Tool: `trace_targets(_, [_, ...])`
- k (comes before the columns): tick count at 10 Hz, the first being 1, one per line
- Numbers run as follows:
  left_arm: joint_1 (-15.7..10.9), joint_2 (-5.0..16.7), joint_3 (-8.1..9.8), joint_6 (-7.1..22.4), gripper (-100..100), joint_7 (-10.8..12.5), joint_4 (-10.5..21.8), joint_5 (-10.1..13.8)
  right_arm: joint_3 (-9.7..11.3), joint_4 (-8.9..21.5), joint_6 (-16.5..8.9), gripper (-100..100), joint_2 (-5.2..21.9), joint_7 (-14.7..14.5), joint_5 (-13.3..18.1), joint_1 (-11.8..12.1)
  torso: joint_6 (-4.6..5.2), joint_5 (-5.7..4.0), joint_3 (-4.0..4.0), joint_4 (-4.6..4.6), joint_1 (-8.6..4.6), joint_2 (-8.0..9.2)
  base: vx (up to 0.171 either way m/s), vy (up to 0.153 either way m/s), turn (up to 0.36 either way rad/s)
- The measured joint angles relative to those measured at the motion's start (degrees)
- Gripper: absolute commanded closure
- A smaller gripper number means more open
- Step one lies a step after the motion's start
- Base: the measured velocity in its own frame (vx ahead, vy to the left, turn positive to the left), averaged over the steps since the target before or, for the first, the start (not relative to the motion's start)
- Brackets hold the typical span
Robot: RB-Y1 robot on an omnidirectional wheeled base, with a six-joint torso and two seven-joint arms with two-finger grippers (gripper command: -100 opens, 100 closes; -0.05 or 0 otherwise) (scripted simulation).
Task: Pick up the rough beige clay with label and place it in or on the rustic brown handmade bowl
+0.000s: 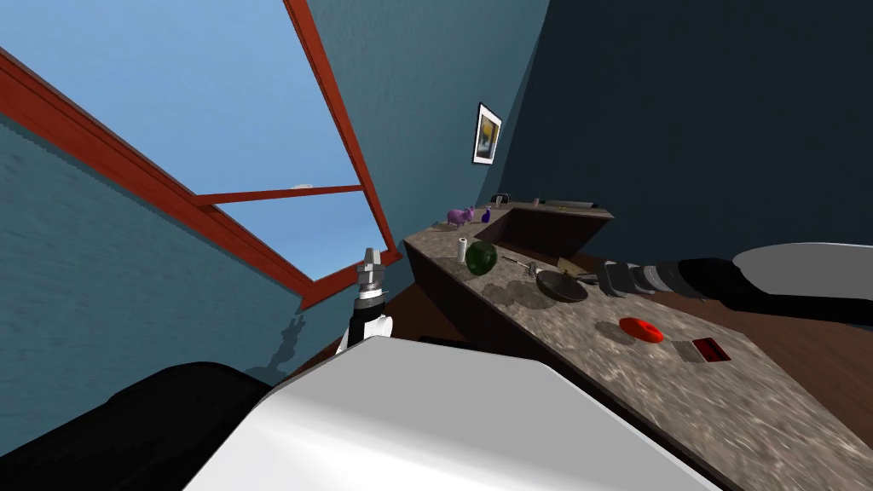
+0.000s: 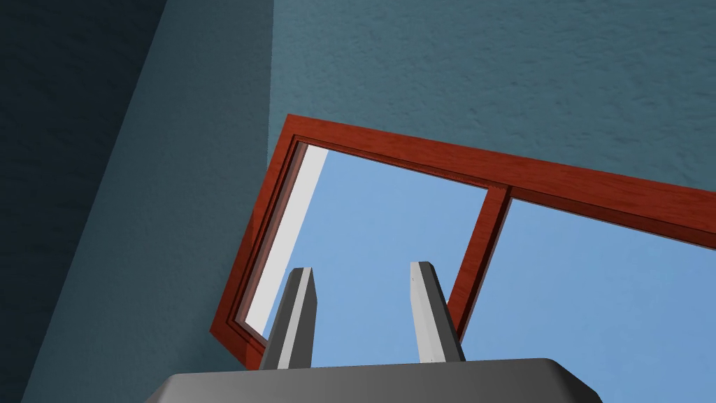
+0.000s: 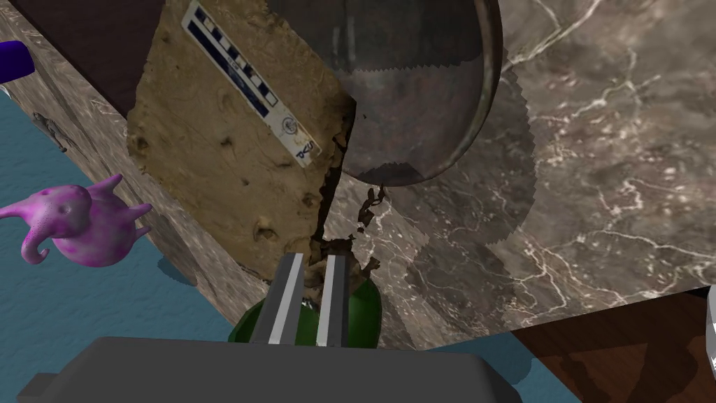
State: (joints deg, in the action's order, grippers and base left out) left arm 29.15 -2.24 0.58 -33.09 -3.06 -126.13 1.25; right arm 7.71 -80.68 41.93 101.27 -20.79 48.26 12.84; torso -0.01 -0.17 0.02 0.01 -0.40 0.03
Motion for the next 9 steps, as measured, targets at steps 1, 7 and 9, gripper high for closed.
trace_targets(1, [0.0,0.0,0.0,0.0,0,0.0,0.0,0.0,0.0,0.0,0.0,-100,0.0,0.0,0.0,0.0,0.01,0.11,0.0,0.01,0.28,-0.02,0.0,0.0,0.0])
trace_targets(7, [0.0,0.0,-0.01,0.0,0,0.0,0.0,0.0,-0.7,0.8,0.3,-100,0.8,0.0,-1.0,0.9,-0.04,0.17,0.05,0.02,0.44,0.1,-0.026,-0.003,0.062])
trace_targets(9, [0.0,0.0,-0.01,0.0,0,0.0,0.0,0.0,-1.3,2.4,1.4,-100,1.7,0.3,-1.9,1.1,0.03,0.14,0.14,0.07,0.36,0.21,-0.074,-0.008,0.093])
